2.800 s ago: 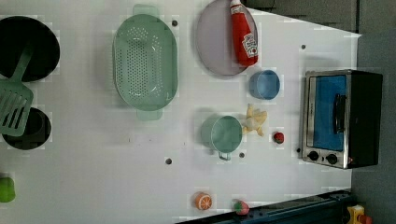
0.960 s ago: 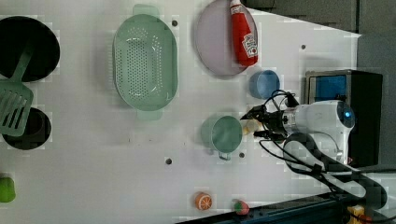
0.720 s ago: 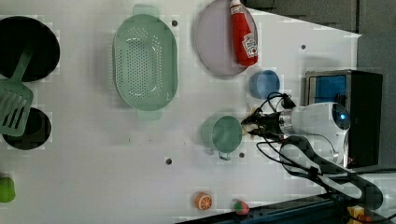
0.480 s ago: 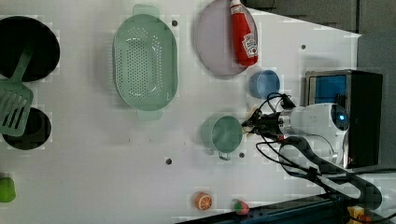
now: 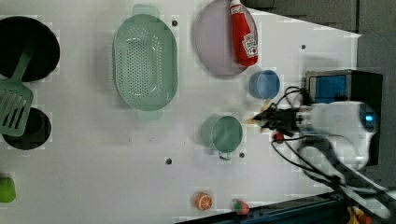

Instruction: Pick banana from table and place on oven.

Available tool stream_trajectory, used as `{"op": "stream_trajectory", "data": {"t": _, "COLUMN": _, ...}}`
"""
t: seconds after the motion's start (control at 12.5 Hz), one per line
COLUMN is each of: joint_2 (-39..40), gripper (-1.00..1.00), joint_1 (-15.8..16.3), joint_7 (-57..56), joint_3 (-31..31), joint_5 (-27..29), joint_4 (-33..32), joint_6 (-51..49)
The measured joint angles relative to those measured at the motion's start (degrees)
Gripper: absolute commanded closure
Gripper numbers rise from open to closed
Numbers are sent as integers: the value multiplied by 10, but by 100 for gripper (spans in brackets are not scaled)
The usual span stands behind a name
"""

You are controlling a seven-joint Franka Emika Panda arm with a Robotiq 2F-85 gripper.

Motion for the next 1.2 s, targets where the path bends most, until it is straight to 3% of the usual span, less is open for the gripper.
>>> {"op": "stream_trajectory", "data": {"t": 0.24, "joint_2": -128, "gripper": 58, "joint_1": 2, "joint_7": 0, "joint_3": -3, "joint_5": 5, "joint_4": 56, "joint_6": -191}}
{"op": "stream_trajectory", "data": {"t": 0.56, "joint_2": -228, "gripper": 58, "joint_1": -1, "joint_7": 0, "joint_3": -25, "joint_5": 7, "joint_4": 223, "joint_6": -400}}
{"op": "stream_trajectory", "data": {"t": 0.88, "joint_2": -193, "gripper": 58, "joint_1": 10, "joint_7": -58, "joint_3": -127, "joint_5": 20, "joint_4": 375, "joint_6": -423}}
{"op": "stream_trajectory", "data": {"t": 1.2, "joint_2": -83, "gripper": 58, "joint_1": -9, "joint_7": -203, "joint_3": -244, "joint_5": 23, "joint_4": 402, "joint_6": -398}}
